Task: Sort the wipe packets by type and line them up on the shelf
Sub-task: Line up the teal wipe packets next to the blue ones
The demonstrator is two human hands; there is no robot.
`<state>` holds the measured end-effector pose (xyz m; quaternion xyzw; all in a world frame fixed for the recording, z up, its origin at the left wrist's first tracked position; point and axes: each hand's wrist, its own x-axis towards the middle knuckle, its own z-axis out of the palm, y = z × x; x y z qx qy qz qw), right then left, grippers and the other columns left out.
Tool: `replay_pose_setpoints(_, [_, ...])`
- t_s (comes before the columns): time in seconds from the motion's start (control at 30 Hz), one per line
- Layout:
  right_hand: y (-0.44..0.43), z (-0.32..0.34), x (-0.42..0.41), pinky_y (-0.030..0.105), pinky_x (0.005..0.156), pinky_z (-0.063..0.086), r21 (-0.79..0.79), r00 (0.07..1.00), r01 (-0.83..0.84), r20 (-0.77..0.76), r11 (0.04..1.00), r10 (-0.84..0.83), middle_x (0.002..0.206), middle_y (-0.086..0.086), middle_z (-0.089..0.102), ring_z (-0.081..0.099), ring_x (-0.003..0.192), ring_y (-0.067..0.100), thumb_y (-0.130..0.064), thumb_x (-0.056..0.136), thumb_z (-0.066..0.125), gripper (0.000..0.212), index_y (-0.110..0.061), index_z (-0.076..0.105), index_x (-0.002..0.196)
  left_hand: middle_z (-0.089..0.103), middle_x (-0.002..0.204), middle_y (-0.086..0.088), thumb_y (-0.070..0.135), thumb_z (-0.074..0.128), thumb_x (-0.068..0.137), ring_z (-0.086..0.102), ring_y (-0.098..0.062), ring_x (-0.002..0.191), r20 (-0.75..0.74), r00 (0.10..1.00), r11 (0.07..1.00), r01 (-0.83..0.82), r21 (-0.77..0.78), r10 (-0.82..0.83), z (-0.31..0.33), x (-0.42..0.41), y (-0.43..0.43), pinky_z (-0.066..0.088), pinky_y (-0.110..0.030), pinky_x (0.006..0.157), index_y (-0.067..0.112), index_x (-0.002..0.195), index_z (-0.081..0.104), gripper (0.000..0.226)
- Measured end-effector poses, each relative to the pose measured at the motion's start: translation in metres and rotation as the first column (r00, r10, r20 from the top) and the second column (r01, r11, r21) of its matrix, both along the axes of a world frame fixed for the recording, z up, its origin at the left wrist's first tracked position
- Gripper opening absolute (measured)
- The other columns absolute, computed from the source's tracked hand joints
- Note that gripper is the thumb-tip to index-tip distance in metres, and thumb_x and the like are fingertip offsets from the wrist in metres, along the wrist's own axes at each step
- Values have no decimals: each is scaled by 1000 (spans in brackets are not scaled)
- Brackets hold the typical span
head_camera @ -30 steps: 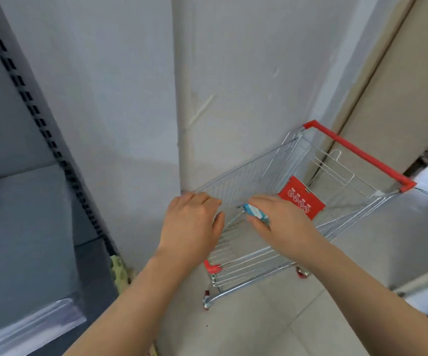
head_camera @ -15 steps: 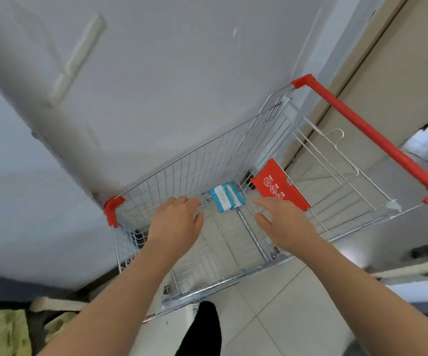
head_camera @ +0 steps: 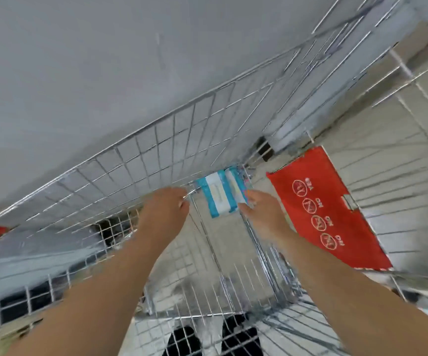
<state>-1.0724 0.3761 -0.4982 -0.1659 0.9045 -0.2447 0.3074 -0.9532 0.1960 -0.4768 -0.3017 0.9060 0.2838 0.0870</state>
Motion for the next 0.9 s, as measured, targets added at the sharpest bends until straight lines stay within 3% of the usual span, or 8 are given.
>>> replay_pose_setpoints(0.13, [-27, -77, -28, 36, 95, 45, 31, 999, -2, 55, 1000, 0, 121, 15, 62, 59, 113, 29, -20, 90, 62, 37, -1, 58, 122, 69, 104, -6, 25, 56, 93, 64, -26, 95, 20, 990, 987, -139, 84, 138, -72, -27, 0, 51, -43, 87, 16, 113, 65, 24])
replay_pose_setpoints(0.23, [-39, -117, -35, 33, 81, 52, -35, 993, 73, 90, 997, -70, 101, 3, 67, 65, 96, 21, -14, 85, 66, 23, -6, 62, 107, 70, 103, 0, 27, 56, 93, 64, -21, 95, 55, 989, 984, -145, 103, 140, -112, -36, 1, 47, -34, 91, 18, 116, 62, 25])
replay_pose_setpoints(0.3, [-44, -135, -37, 33, 76, 54, -57, 991, 102, 89, 993, -97, 93, 2, 69, 66, 88, 19, -11, 81, 70, 20, -8, 63, 99, 67, 107, 1, 29, 57, 94, 61, -19, 98, 84, 979, 970, -194, 145, 184, -129, -39, 3, 41, -27, 88, 18, 120, 60, 28])
replay_pose_setpoints(0.47, [-39, -140, -35, 39, 78, 56, -65, 979, 85, 190, 994, -71, 88, 9, 72, 68, 83, 23, -6, 78, 72, 14, -4, 72, 92, 61, 118, 4, 27, 69, 86, 60, -14, 97, 35, 937, 874, -336, 351, 347, -146, -43, 9, 47, -30, 86, 17, 132, 51, 51])
replay_pose_setpoints(0.57, [-30, -134, -25, 16, 74, 54, -134, 956, -18, 289, 991, 57, 93, 7, 71, 66, 79, 13, -3, 80, 71, 20, -3, 71, 100, 56, 112, 6, 20, 78, 78, 56, -15, 95, 38, 924, 832, -360, 422, 381, -141, -43, 10, 44, -27, 82, 18, 132, 49, 61])
replay_pose_setpoints(0.63, [-27, -132, -19, 11, 74, 49, -174, 959, -52, 266, 983, 97, 100, 7, 71, 64, 81, 7, -5, 83, 70, 19, -5, 71, 102, 61, 102, 2, 16, 78, 77, 59, -19, 90, 76, 937, 841, -341, 421, 342, -138, -40, 9, 50, -30, 78, 18, 122, 57, 50])
replay_pose_setpoints(0.77, [-26, -138, -30, 27, 108, 31, -88, 993, -107, -65, 990, 101, 139, 7, 47, 42, 129, 21, -11, 89, 63, 36, -9, 57, 124, 58, 78, 11, 16, 71, 84, 54, -3, 68, 88, 940, 867, -337, 367, 328, -133, -26, 0, 39, -12, 50, 19, 98, 63, 16])
replay_pose_setpoints(0.9, [-36, -150, -35, 37, 103, 40, 20, 983, -112, -145, 993, 114, 135, 11, 41, 41, 123, 27, -11, 87, 63, 46, -7, 45, 130, 63, 84, 9, 20, 69, 86, 59, -6, 70, 78, 883, 803, -455, 385, 463, -131, -4, -12, 40, -17, 49, 25, 101, 62, 17])
